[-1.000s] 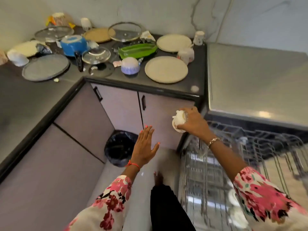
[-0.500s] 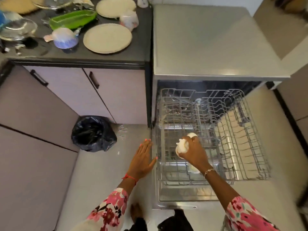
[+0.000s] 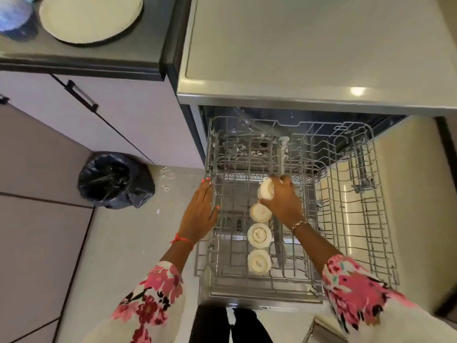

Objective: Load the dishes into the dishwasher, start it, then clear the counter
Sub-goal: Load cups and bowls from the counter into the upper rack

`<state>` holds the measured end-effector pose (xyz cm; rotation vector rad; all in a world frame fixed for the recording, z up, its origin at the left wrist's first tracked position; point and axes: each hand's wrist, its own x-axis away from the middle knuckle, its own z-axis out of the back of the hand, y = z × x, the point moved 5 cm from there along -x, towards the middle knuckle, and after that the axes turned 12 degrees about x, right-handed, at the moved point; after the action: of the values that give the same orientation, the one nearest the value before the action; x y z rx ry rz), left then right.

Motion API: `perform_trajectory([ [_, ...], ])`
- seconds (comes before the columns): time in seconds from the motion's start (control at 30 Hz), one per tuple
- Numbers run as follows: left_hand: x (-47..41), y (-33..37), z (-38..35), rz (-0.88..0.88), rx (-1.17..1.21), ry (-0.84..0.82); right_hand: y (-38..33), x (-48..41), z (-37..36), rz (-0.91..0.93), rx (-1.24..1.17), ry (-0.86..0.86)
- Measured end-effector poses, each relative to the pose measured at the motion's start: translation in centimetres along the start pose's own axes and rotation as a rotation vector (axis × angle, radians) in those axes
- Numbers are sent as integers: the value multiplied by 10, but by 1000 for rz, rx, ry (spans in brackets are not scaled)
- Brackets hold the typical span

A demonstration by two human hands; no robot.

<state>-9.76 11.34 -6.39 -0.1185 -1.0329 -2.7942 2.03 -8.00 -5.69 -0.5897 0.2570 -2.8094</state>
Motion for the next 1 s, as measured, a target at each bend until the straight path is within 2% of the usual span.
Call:
perform_trajectory([
  [0.27, -2, -12, -17, 13, 20, 55, -2, -44, -42, 24, 71, -122],
  [0.43, -1, -12, -18, 10, 50, 75, -5, -51, -63, 27, 122, -141],
  [0.57, -1, -14, -19, 4, 53, 104, -10, -55, -66, 34, 196, -138],
  [1.0, 0, -17, -21, 0, 126, 126, -9, -63, -69, 85, 195, -249],
])
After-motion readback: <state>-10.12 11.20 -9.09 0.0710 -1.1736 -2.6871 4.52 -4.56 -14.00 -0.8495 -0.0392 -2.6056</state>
